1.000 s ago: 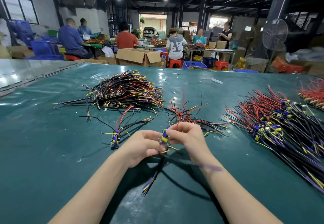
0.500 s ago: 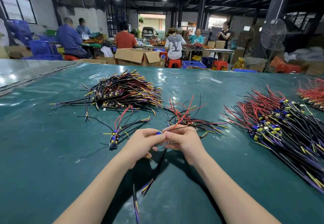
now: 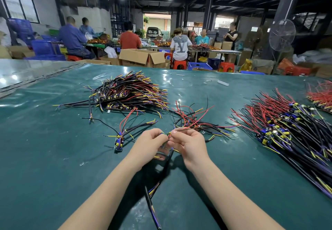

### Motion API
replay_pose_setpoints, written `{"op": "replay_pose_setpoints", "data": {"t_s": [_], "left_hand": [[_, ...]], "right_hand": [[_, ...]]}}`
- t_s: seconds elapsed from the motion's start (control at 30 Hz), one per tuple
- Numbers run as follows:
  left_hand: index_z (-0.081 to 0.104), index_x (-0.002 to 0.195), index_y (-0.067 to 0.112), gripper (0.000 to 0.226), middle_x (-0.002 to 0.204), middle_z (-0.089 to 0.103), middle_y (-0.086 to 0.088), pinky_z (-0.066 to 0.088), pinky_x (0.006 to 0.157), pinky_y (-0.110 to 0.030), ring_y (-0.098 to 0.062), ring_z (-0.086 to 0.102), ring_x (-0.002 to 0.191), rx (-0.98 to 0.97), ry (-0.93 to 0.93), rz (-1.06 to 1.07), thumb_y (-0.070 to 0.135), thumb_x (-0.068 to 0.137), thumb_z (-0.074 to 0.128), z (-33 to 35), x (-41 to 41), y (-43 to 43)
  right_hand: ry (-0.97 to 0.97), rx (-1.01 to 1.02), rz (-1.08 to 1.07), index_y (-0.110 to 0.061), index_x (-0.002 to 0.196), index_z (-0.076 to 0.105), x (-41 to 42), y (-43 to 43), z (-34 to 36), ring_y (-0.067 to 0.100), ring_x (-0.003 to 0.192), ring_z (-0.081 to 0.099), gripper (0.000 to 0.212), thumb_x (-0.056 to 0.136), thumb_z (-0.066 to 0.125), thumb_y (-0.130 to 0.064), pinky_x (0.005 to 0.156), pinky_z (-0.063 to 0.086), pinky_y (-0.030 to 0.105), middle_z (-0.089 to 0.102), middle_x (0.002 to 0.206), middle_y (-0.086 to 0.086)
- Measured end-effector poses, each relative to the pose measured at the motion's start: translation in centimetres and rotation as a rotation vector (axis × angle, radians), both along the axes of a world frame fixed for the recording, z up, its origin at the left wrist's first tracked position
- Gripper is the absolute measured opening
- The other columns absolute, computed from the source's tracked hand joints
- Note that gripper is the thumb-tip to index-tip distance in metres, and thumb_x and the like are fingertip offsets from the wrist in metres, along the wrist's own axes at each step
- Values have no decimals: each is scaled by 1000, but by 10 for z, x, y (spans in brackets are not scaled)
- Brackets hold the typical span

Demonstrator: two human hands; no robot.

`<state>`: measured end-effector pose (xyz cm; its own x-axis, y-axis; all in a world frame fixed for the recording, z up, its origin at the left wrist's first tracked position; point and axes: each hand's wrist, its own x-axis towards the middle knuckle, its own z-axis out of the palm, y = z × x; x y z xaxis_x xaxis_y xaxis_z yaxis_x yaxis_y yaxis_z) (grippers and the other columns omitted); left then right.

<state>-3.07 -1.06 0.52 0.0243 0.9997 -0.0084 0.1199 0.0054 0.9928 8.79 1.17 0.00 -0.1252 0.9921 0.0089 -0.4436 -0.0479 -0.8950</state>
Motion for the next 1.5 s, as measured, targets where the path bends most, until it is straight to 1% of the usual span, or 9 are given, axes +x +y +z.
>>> {"op": "replay_pose_setpoints", "data": {"t_s": [0.23, 0.4, 0.57, 0.7, 0.77, 0.93, 1.13, 1.33, 1.5], "left_hand": [[48, 61, 14, 27, 54, 62, 2, 34, 36, -13, -6, 45, 37, -60, -20, -3, 2, 85, 45, -2, -4, 2], [52, 77, 18, 17, 49, 60, 2, 30, 39, -13, -7, 40, 38, -44, 83, 3, 4, 84, 43, -5, -1, 4], [45, 64, 13, 21, 49, 59, 0, 32, 40, -13, -8, 43, 38, -43, 192, -67, 1, 82, 43, -7, 1, 4], [43, 58, 9, 30, 58, 58, -6, 49, 46, -22, -17, 56, 50, -86, -36, -54, -7, 83, 36, -7, 2, 3], [42, 59, 9, 31, 61, 61, -5, 48, 44, -20, -16, 57, 50, -89, -137, -54, -10, 82, 33, -6, 0, 3], [52, 68, 9, 24, 59, 65, 0, 36, 41, -18, -7, 45, 37, 74, 130, -11, -10, 78, 42, -8, -1, 3], [49, 71, 29, 22, 70, 66, -7, 40, 57, -30, -18, 45, 52, 303, 472, 113, 12, 79, 60, -14, -2, 4], [53, 60, 23, 25, 46, 56, 4, 39, 49, -23, -9, 46, 42, 328, 456, 169, 5, 77, 59, -14, -1, 3], [57, 58, 15, 21, 61, 64, -10, 40, 45, -21, -11, 48, 44, 195, 274, 180, 2, 74, 59, -12, 0, 4]], "right_hand": [[-129, 111, -20, -1, 70, 56, -1, -2, 1, 11, 42, 60, 20, 79, 56, 17, 46, 52, 18, 62, 47, 2], [-112, 109, -123, -1, 68, 59, 2, 0, 1, 6, 43, 58, 20, 81, 57, 14, 46, 51, 16, 59, 47, 2], [-6, 91, -311, -2, 65, 56, 10, 7, 3, 5, 40, 56, 23, 80, 58, 15, 44, 50, 16, 56, 41, -3], [46, 24, -220, -5, 69, 53, 12, 8, 5, 5, 40, 56, 22, 82, 56, 13, 44, 51, 17, 56, 43, -4], [78, -1, -187, -6, 72, 52, 12, 8, 6, 6, 41, 57, 22, 83, 55, 13, 44, 51, 17, 57, 45, -3], [166, -72, -182, -6, 71, 49, 13, 8, 7, 7, 39, 58, 23, 84, 53, 12, 43, 51, 17, 58, 43, -2], [205, -93, -222, -5, 69, 49, 14, 8, 7, 10, 38, 58, 24, 83, 53, 14, 42, 51, 19, 57, 42, 0], [174, -70, -226, -5, 70, 51, 13, 8, 6, 10, 40, 59, 22, 83, 55, 11, 43, 51, 18, 58, 44, -1], [139, -96, -149, -7, 72, 57, 13, 6, 6, 6, 42, 60, 18, 84, 58, 6, 42, 49, 15, 61, 46, -3]]}}
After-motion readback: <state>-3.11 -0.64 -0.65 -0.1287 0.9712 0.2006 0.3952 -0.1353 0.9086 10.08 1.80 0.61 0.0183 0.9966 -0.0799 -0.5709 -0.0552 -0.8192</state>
